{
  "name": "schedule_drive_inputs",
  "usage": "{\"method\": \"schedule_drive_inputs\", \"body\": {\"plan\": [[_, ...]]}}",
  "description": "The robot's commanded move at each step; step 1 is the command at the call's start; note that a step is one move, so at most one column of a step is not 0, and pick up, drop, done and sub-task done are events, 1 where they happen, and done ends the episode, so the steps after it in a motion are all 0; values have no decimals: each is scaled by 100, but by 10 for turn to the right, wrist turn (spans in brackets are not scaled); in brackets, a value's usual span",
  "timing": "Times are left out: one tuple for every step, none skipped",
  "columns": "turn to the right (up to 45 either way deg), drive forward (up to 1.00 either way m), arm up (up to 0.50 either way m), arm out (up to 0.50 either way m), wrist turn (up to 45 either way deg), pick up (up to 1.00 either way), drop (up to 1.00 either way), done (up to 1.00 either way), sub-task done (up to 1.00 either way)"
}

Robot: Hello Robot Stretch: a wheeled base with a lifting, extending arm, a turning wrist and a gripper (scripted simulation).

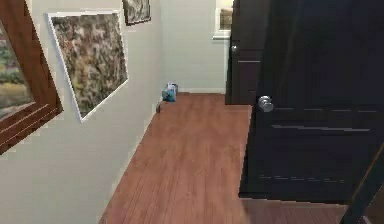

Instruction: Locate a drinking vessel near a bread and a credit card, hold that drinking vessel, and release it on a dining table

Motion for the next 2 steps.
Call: {"method": "schedule_drive_inputs", "body": {"plan": [[0,100,0,0,0,0,0,0,0],[-180,0,0,0,0,0,0,0,0]]}}
